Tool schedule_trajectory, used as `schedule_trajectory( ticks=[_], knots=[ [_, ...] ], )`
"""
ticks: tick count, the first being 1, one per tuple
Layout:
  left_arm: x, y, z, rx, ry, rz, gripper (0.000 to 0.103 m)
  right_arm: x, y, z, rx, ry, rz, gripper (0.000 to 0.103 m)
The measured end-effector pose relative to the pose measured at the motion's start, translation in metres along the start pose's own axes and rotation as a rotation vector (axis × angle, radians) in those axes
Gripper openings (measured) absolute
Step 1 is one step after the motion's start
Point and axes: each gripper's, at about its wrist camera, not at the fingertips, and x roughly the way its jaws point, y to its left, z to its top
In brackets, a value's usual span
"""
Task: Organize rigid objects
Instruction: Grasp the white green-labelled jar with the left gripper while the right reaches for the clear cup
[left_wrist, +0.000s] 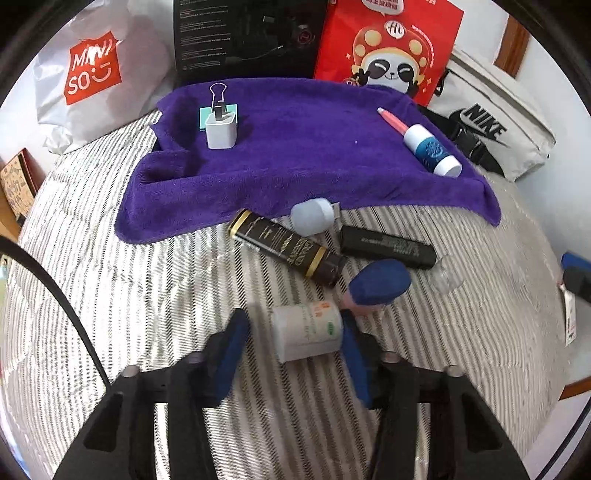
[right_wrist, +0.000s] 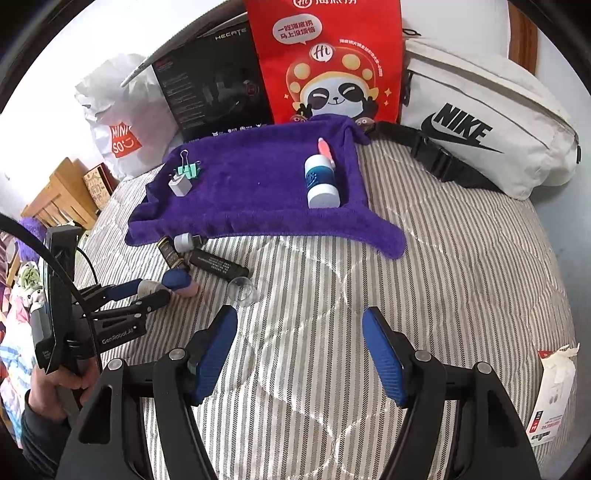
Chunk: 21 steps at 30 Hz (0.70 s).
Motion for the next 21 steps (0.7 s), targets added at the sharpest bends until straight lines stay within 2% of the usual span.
schedule_trajectory(
  ticks=[4,10,16,21],
  knots=[
    [0.0,-0.003,0.0,0.018,-0.005,0.004,0.034,0.007,0.0,-0.004,-0.004,0.024,0.007,0.07],
    [-0.004,0.006,-0.004,-0.008,-0.017,-0.017,0.035,0.023,0.006,-0.011,-0.006,0.059,0.026,0.07],
    [-0.004,0.002,-0.004,0.009,-0.035,0.002,0.033,0.044,0.019,-0.007,-0.027,0.062,0.064,0.07],
    [-0.014,0.023,-0.007,-0.023,-0.041,0.049,0.03,0.067,0.035,0.001,-0.079,0.039,0.09,0.069]
  ],
)
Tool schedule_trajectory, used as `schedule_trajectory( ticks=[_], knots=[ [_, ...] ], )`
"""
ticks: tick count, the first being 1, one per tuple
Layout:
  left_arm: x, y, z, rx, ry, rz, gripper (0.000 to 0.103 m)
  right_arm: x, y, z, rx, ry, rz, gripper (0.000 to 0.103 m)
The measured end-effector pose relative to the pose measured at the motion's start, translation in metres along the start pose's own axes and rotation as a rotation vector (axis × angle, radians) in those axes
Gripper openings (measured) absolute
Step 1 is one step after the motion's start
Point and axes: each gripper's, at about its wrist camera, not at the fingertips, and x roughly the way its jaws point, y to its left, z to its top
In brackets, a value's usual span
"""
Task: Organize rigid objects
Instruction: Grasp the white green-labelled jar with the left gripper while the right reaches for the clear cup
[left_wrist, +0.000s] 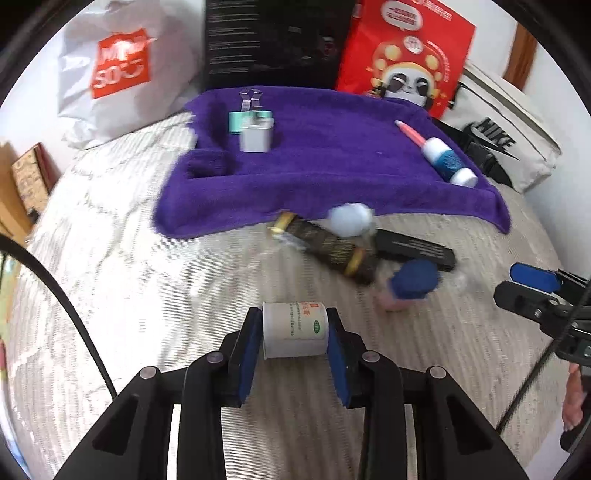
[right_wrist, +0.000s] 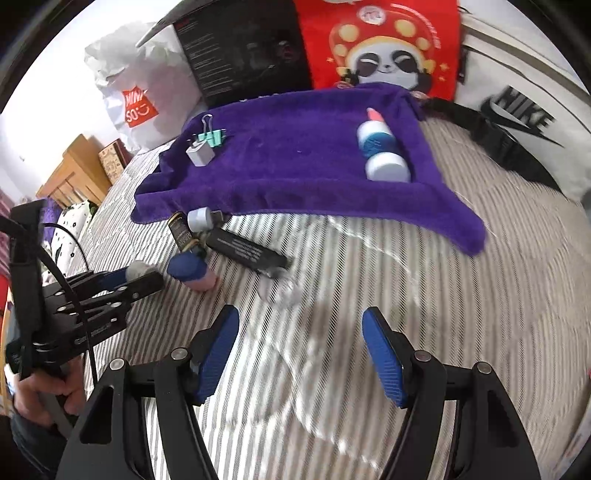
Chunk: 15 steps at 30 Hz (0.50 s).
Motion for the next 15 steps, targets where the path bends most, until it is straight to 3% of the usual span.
schedule_trajectory(
  ticks=[4,7,12,15],
  knots=[
    [-0.004,0.018,-0.001,-0.04,-0.008,0.021,0.03,0.018,0.008,0.003,-0.05,-0.009,0.003,0.062],
    [-0.004,0.026,-0.002,-0.059,-0.018,-0.003,0.03,0.029,0.016,0.003,-0.103,-0.032,0.004,0.057],
    [-0.003,0.025,-0.005,-0.048,-0.038,-0.001,0.03,0.037,0.03,-0.004,-0.211,-0.094,-0.107,0.034],
    [-0.004,0.027,-0.006,-0.051,-0.051,-0.016,0.03,0.034,0.026,-0.006,-0.193,-0.099,-0.092,0.026]
  ],
)
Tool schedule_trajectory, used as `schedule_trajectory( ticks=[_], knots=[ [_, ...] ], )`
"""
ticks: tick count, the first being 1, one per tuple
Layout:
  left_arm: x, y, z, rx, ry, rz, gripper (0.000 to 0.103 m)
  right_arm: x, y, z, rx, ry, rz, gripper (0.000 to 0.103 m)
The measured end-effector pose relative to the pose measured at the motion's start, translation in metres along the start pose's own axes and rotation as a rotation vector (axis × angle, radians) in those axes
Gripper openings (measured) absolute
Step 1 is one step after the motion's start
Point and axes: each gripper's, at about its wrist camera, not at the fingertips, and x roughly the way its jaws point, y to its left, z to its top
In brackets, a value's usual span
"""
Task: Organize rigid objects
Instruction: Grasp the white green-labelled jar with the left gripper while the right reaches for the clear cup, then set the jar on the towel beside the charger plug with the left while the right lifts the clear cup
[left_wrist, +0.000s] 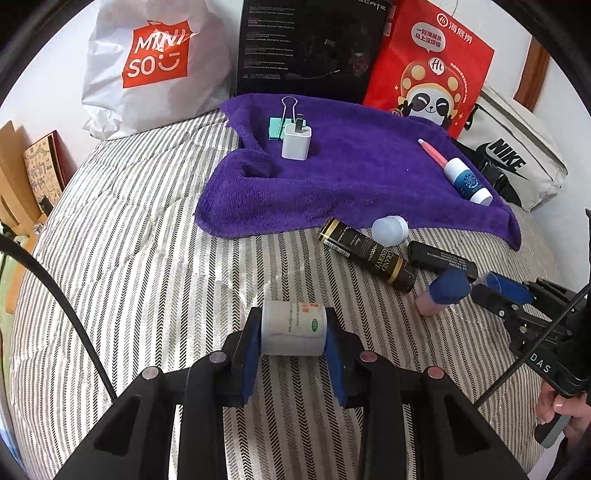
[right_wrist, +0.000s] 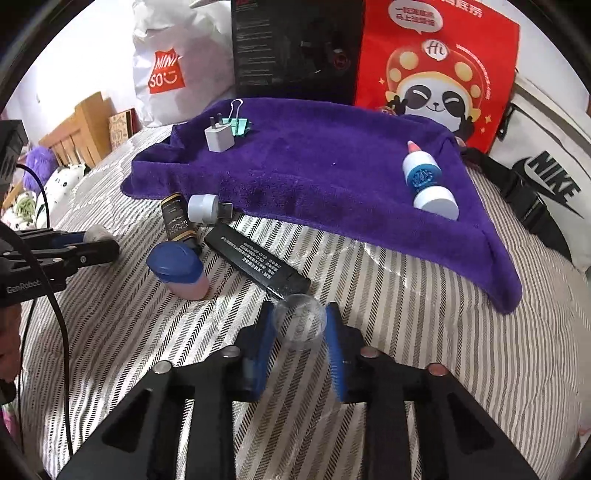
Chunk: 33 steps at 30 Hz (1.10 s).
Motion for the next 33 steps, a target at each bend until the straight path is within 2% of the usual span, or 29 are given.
schedule_trajectory(
  ticks=[6,11,17,21,28,33],
  knots=[
    [-0.001,0.01,-0.001,0.004,0.001,-0.063,0.031,-0.013,-0.017,-0.013,0.064,0.015,-0.081,0.027],
    [0.002,0.001,-0.002,0.056,-0.011,-0.027,0.032,-0.016,-0.023,-0.025,0.128,-0.042,-0.094,0.027],
    [0.004,-0.014,-0.005,0.151,-0.049,0.043,0.031,-0.014,-0.021,-0.025,0.119,-0.04,-0.106,0.027],
    [0.004,-0.008,-0.006,0.131,-0.082,0.015,0.03,-0.015,-0.02,-0.026,0.109,-0.039,-0.119,0.027],
    [0.002,0.003,-0.006,0.083,-0.09,-0.047,0.029,-0.014,-0.021,-0.026,0.107,-0.039,-0.123,0.027],
    [0.003,-0.003,-0.008,0.104,-0.088,-0.016,0.029,-0.014,-0.021,-0.026,0.111,-0.039,-0.119,0.027]
  ],
)
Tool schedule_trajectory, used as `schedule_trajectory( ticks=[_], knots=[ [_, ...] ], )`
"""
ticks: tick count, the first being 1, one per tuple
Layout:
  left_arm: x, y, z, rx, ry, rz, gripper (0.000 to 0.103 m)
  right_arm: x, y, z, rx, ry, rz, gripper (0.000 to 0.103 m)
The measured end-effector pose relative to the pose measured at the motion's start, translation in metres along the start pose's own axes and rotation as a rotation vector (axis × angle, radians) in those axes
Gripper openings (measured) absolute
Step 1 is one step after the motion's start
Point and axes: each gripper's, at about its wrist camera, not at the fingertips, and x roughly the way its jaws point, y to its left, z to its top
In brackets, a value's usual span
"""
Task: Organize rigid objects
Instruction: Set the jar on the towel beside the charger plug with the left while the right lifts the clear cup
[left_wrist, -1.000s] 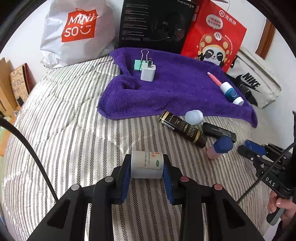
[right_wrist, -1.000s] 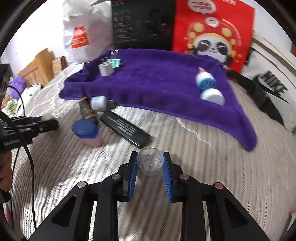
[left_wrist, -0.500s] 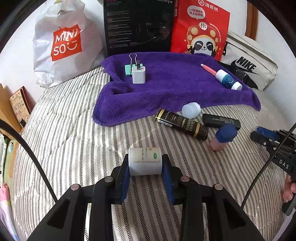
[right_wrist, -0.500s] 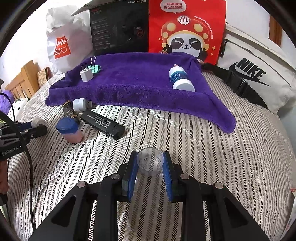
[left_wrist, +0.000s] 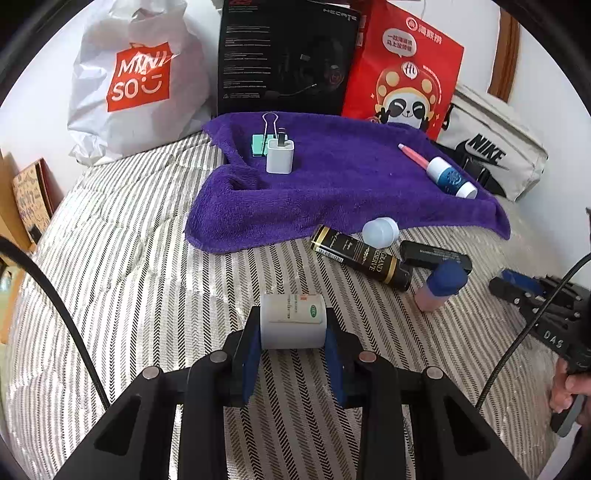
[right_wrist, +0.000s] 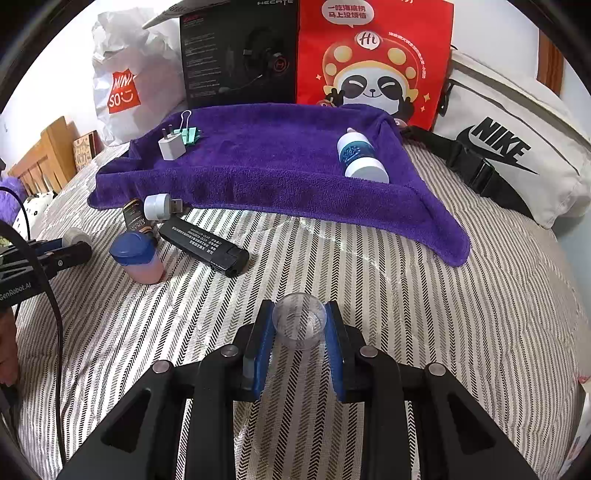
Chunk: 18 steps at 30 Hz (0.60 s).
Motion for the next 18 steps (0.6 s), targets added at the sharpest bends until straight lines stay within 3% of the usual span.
schedule_trajectory(
  ticks=[3,18],
  knots=[
    [0.0015,-0.0072,0.0007,0.03,0.004,0.039,0.029,0.0001,0.0009,-0.0001,-0.003,0.0,-0.004,0.027],
    [0.0004,-0.0091,0.0016,0.039,0.005,0.063,0.029,0.0,0.0006,-0.0001,0.001,-0.002,0.004,0.027]
  ],
)
